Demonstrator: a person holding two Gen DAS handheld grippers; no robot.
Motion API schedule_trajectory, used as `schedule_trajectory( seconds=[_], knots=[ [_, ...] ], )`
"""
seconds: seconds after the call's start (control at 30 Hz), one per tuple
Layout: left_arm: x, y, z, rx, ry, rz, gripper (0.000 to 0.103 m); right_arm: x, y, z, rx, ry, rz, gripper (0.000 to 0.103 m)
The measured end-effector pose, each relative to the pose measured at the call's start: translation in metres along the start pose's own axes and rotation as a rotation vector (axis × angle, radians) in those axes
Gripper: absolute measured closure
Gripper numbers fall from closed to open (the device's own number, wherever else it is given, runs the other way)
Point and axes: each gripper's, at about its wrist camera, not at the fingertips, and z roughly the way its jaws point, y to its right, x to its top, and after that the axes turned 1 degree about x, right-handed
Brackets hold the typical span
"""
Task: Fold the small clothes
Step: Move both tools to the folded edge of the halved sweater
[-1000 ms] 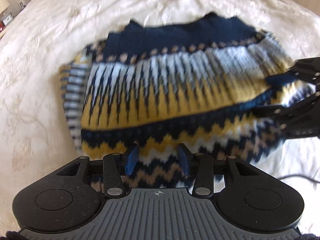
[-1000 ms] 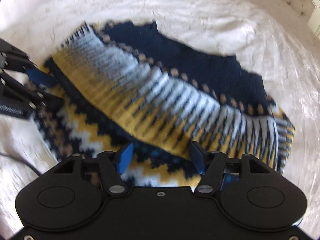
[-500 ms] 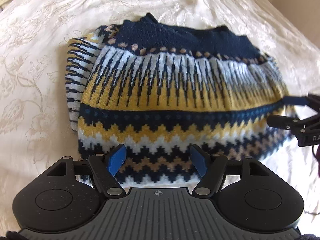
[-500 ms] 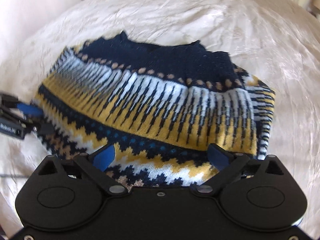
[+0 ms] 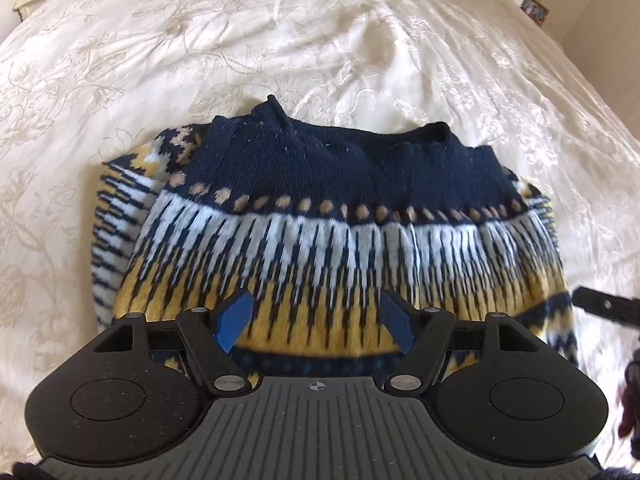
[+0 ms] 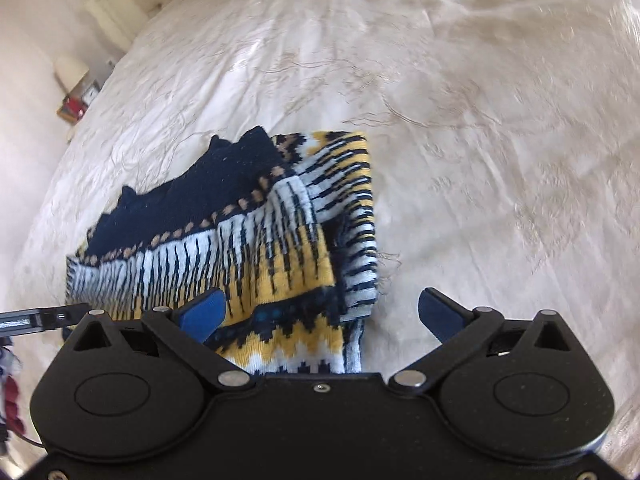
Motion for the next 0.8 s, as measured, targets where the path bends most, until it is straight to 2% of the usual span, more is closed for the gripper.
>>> schedule_trajectory(
  seconds=[0.17,0.3,0.57,0.8],
  knots=[
    [0.014,0.001,0.03,0.046,-0.072,-0.074,0.034,0.006,0.017,0.011,0.059,-0.049,0.074,0.0],
    [0.017,0.004,0.05,0.087,-0.116,-0.066,0.029,0.008,0.018,0.023,0.11,-0.087,0.087,0.0],
    [0.021,0.015,0.073,0.125,-0.156,-0.012,0.001,0.009,0.018,0.045,0.181,-0.155,0.079,0.0],
    [0.02,0.016,0.077,0.149,-0.142,-0.007,0.0,0.012,0.023,0.055,0.242,-0.171,0.094,0.0]
  ],
)
